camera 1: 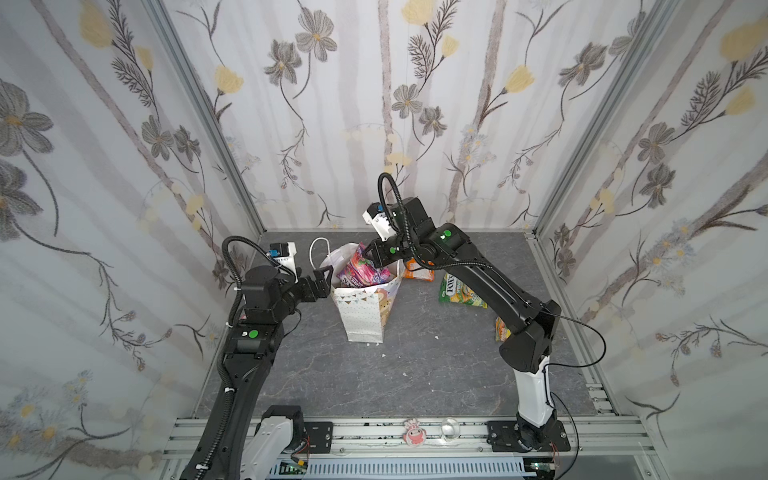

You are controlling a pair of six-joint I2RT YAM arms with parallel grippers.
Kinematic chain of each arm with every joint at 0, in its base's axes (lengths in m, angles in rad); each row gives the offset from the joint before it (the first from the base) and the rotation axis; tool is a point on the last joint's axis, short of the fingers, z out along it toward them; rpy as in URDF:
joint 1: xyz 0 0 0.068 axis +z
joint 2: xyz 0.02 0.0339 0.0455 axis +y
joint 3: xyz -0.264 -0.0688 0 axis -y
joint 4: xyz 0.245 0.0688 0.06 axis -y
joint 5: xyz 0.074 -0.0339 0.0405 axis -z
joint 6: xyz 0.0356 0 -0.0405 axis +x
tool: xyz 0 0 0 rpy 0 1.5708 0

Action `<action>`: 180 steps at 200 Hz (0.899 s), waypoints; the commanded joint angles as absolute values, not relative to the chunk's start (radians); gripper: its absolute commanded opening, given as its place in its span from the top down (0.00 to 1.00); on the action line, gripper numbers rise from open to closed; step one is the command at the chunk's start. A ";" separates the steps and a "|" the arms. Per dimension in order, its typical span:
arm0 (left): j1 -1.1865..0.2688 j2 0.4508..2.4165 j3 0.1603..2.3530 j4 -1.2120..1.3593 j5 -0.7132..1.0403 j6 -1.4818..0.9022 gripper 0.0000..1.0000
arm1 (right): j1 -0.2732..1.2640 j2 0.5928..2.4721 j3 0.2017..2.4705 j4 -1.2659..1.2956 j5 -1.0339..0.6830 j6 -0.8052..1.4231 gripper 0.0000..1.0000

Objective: Place the snacks into the paper bag
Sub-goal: 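Lower the berries pack into the bag opening with the right gripper, then open the right gripper to release the berries pack into the bag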

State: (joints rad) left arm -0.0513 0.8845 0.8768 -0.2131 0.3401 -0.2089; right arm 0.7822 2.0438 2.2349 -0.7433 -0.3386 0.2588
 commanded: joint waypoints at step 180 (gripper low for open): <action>-0.286 1.079 1.340 -0.602 0.038 -0.175 0.04 | 0.933 1.341 1.470 -0.047 -0.066 0.427 0.45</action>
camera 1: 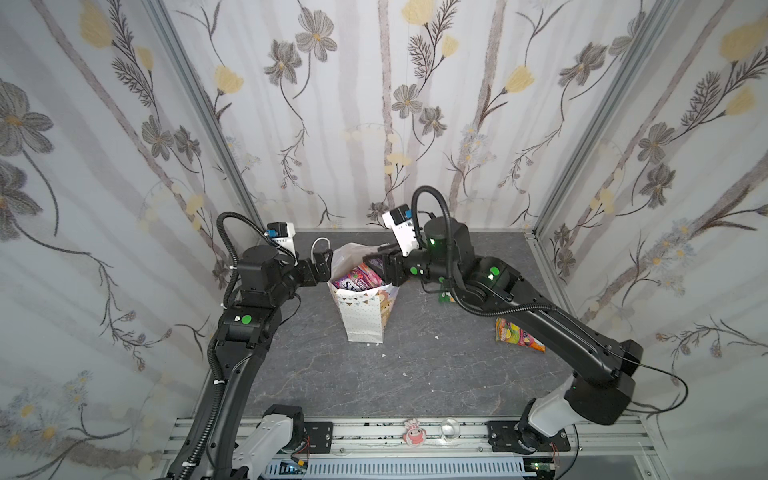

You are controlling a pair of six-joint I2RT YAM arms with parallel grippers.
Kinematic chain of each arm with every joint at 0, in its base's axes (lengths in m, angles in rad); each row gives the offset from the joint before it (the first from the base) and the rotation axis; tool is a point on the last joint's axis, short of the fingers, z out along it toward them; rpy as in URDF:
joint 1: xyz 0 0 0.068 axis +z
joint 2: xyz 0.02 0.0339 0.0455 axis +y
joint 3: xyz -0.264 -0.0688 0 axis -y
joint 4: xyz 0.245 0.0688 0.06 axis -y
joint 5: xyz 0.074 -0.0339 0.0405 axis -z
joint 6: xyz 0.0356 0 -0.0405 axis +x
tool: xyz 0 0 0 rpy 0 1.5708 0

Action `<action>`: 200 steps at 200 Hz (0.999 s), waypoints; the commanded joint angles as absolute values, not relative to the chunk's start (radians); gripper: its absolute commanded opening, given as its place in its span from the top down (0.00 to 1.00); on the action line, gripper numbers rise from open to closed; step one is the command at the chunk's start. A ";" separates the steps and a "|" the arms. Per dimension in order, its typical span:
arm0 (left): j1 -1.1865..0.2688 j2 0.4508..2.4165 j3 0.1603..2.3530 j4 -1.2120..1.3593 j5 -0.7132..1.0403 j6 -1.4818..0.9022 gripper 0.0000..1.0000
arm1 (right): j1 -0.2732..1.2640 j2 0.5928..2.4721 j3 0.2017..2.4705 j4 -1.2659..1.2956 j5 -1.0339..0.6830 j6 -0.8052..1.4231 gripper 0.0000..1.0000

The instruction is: Place the snacks into the paper bag

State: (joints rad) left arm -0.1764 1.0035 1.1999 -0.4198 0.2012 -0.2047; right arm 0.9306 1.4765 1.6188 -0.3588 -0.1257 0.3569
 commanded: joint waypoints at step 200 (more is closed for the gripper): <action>-0.543 1.542 1.664 -0.969 -0.081 -0.170 0.19 | 0.880 1.422 1.236 0.029 0.062 0.421 0.58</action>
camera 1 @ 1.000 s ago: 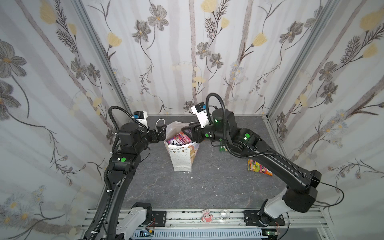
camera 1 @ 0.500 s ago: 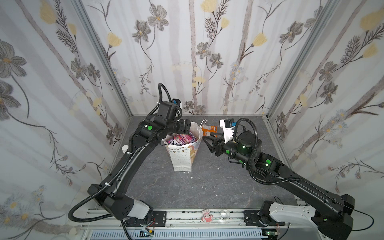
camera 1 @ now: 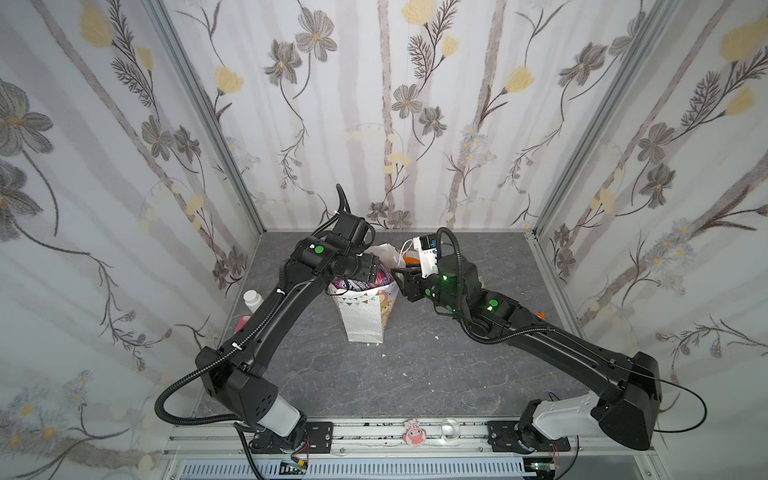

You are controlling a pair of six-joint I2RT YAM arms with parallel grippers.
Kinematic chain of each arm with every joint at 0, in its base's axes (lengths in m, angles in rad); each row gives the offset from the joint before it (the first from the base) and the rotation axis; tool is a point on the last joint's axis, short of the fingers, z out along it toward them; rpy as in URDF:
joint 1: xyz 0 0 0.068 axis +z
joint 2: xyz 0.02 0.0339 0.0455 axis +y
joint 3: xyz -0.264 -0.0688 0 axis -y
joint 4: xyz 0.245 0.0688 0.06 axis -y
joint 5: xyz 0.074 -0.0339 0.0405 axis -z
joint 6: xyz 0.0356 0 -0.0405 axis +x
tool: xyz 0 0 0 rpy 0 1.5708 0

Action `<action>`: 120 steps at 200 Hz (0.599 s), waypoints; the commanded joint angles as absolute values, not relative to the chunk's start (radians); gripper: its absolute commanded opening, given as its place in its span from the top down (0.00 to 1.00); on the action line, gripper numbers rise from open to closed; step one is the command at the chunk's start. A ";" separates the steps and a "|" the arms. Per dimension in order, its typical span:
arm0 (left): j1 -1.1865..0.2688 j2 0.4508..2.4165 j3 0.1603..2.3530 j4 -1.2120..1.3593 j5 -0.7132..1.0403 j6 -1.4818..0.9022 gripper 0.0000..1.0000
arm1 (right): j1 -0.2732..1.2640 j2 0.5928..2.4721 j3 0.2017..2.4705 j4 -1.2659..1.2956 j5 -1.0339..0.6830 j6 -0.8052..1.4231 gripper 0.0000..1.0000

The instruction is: Place the snacks into the paper bag

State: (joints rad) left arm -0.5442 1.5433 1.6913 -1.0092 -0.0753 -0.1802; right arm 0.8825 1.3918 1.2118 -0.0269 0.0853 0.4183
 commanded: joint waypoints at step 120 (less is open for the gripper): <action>-0.538 1.589 1.550 -0.807 -0.024 -0.151 0.35 | 0.843 1.413 1.171 0.104 0.001 0.419 1.00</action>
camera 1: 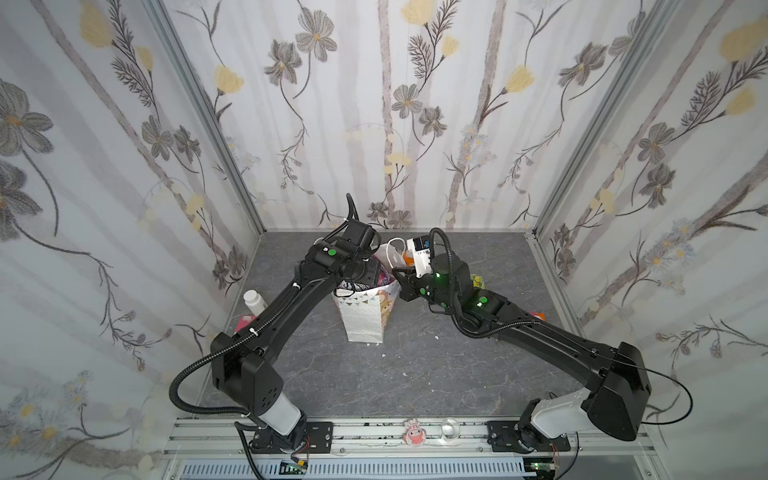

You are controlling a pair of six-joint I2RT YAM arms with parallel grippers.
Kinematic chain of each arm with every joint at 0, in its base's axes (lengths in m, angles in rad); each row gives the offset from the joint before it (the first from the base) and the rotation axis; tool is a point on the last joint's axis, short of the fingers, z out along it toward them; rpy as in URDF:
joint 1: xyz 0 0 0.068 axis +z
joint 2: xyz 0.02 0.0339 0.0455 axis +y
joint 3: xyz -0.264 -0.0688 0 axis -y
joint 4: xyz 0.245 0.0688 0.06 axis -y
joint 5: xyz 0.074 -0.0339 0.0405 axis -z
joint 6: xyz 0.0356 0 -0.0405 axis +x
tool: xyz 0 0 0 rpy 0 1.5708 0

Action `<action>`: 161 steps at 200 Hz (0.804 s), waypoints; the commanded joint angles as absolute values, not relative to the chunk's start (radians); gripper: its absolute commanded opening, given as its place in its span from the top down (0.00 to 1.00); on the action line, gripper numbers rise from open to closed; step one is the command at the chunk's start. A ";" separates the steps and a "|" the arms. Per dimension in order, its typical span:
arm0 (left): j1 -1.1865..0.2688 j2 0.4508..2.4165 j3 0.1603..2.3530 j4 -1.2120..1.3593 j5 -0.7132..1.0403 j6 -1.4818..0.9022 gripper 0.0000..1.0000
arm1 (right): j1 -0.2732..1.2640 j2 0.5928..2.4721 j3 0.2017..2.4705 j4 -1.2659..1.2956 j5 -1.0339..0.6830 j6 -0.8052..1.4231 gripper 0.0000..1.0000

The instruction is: Place the snacks into the paper bag

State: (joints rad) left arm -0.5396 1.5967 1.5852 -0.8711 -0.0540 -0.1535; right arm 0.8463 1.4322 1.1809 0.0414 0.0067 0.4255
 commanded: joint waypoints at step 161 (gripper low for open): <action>-0.518 1.658 1.457 -0.647 0.007 -0.154 0.35 | 0.845 1.413 1.153 0.105 0.111 0.416 0.46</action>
